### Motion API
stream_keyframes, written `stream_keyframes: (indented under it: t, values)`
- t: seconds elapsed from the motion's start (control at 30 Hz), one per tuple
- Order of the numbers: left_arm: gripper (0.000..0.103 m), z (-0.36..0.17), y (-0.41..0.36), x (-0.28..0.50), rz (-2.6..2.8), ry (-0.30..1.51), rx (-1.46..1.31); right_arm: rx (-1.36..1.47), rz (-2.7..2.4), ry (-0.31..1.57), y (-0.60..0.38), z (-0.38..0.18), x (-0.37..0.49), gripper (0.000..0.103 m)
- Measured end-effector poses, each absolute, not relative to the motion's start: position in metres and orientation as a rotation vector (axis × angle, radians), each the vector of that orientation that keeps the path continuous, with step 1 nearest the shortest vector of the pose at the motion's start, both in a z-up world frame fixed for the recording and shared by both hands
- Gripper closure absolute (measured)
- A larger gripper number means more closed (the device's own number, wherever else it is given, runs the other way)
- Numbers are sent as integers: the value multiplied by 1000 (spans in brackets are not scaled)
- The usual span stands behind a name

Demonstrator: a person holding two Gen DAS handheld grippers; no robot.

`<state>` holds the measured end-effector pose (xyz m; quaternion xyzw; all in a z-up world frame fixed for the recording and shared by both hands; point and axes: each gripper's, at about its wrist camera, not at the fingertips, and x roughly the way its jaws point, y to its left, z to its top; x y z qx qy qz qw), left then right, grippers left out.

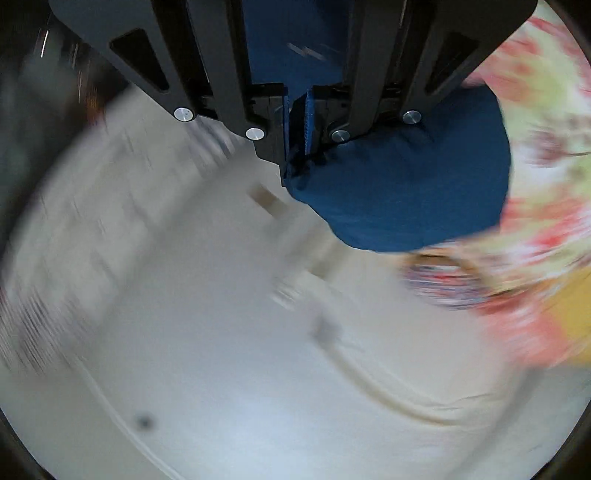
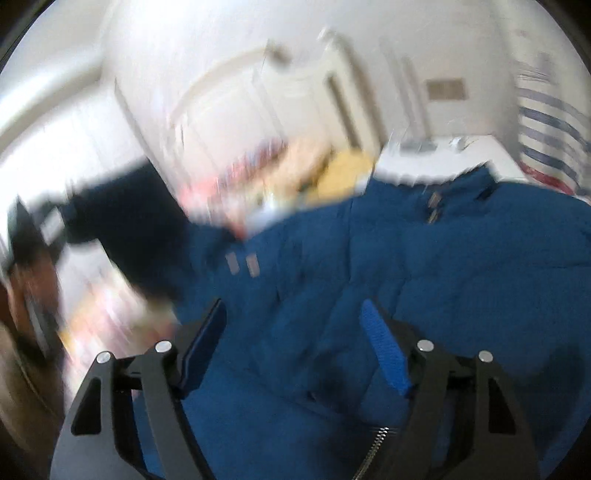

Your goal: Fold large clothes

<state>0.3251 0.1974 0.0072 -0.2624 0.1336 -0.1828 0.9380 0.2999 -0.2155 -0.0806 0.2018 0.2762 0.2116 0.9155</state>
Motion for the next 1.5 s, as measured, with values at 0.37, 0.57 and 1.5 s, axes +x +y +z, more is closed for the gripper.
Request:
stream_keyframes:
  t: [0.37, 0.57, 1.5]
  values:
    - [4, -139, -98, 345, -494, 852, 98, 447, 131, 402, -355, -40, 177, 15]
    - [4, -103, -98, 303, -447, 713, 156, 499, 65, 541, -389, -77, 167, 15]
    - [4, -150, 82, 302, 59, 807, -356, -172, 358, 712, -143, -70, 308, 84]
